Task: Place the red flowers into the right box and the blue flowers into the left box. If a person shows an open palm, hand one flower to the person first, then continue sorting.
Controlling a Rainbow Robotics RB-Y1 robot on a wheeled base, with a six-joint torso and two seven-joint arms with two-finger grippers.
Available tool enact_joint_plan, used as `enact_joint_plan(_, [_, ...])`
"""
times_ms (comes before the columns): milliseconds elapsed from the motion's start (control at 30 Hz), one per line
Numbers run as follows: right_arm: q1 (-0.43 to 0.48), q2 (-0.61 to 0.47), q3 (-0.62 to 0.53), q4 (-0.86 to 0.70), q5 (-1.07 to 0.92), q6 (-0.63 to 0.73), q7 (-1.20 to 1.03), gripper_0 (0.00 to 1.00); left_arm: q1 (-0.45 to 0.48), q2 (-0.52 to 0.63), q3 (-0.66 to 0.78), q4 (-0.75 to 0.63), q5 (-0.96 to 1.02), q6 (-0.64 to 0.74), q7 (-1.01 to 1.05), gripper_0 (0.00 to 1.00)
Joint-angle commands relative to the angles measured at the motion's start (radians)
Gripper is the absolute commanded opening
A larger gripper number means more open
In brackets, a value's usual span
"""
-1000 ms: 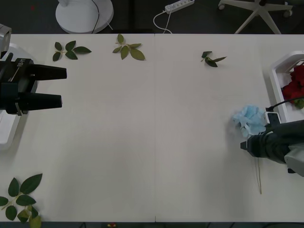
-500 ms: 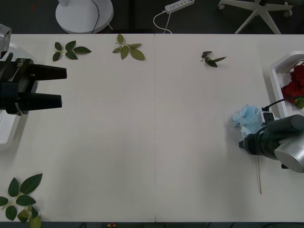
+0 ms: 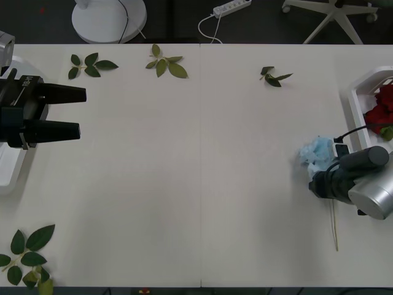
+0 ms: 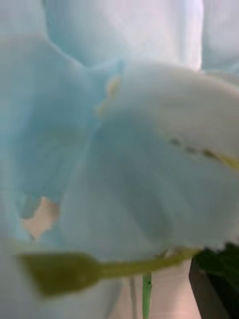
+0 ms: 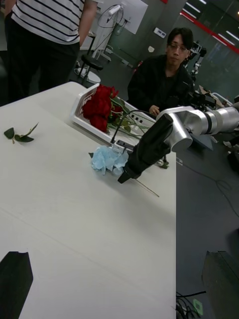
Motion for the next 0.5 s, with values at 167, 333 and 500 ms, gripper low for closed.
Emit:
enact_joint_plan(167, [-0.027, 0.026, 0.019, 0.041, 0.006, -0.02, 0.063, 0.23, -0.002, 0.029, -0.001, -0.019, 0.014, -0.009, 0.018, 1.0])
enact_joint_plan(333, [-0.027, 0.026, 0.022, 0.055, 0.006, -0.037, 0.078, 0.0, -0.002, 0.029, -0.001, -0.019, 0.014, -0.009, 0.018, 1.0])
enact_joint_plan(500, [-0.038, 0.011, 0.021, 0.055, -0.026, -0.04, 0.095, 0.0, -0.002, 0.029, -0.001, -0.019, 0.014, -0.009, 0.018, 1.0])
